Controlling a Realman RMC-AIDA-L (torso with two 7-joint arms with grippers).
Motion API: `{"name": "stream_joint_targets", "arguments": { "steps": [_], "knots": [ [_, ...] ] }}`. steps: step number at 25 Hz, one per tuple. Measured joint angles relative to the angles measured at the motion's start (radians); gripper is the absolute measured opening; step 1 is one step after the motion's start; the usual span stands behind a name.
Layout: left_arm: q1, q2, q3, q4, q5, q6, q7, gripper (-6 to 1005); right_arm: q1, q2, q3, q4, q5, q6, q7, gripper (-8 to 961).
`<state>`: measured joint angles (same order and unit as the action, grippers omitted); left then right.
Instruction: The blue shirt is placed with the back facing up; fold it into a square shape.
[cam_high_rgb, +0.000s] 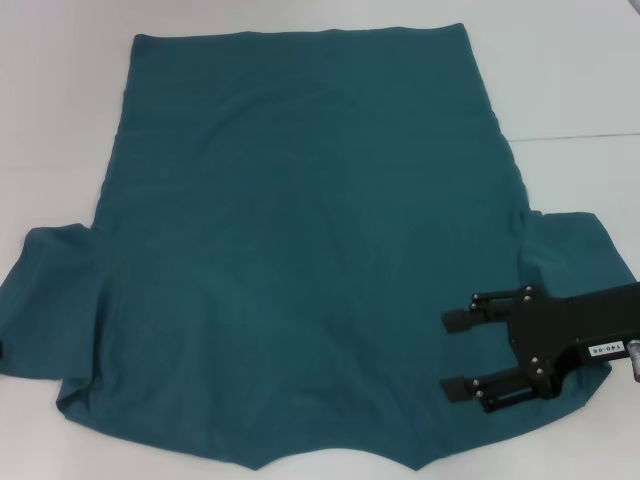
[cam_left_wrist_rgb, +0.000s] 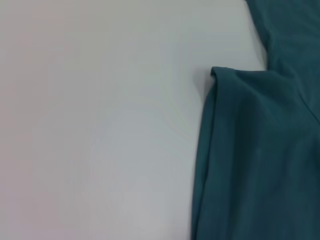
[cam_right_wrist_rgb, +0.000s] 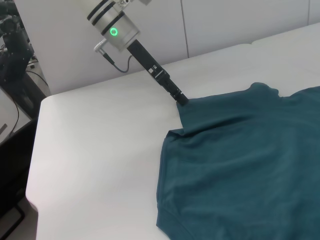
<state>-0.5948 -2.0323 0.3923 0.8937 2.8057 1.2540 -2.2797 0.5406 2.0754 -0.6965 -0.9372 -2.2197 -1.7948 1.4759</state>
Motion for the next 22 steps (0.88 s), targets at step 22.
{"name": "stream_joint_targets", "arguments": {
  "steps": [22],
  "knots": [
    [-0.006, -0.002, 0.026, -0.016, 0.002, -0.006, 0.0, 782, 0.002, 0.0, 0.0, 0.0, 0.0, 0.002, 0.001, 884]
  ]
}}
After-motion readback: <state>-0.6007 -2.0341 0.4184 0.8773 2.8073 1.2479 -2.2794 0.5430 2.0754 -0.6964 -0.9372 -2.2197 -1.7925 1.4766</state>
